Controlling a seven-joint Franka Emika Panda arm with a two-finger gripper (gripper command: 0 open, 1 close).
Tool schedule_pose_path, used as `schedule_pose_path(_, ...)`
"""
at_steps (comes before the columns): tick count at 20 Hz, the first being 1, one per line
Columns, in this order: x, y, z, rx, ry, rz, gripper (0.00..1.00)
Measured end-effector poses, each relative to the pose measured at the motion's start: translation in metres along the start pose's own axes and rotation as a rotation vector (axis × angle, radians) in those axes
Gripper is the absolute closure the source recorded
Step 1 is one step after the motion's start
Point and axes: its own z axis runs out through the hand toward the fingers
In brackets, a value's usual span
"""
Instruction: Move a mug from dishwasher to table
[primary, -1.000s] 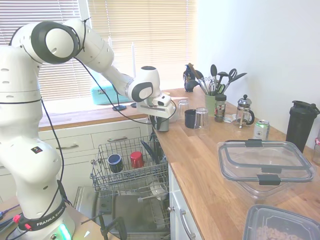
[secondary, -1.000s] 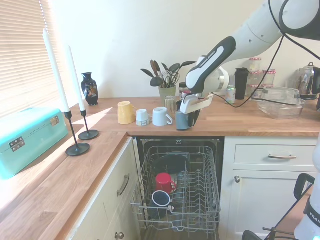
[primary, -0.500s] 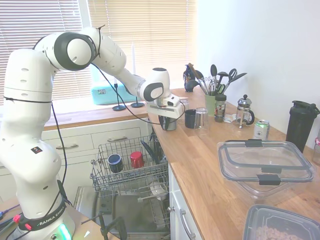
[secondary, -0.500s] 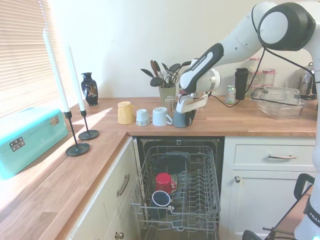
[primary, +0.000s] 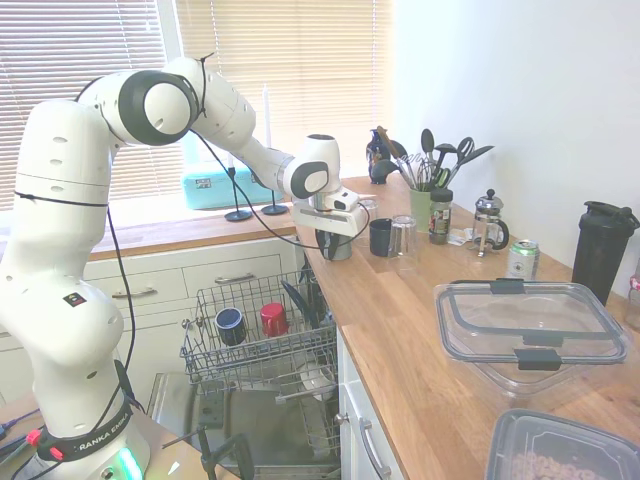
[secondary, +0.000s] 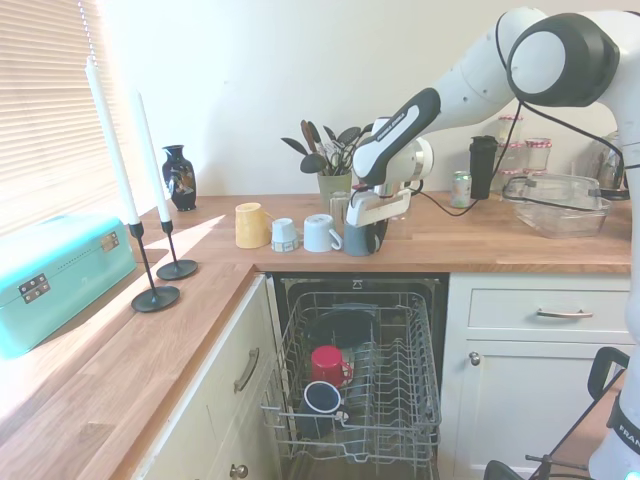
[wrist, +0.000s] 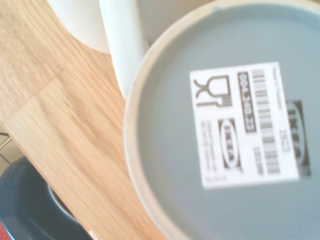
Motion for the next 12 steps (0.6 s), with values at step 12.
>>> schedule_pose_path(12,-0.048,0.009,-0.043,0.006,0.096,-0.009,0.0)
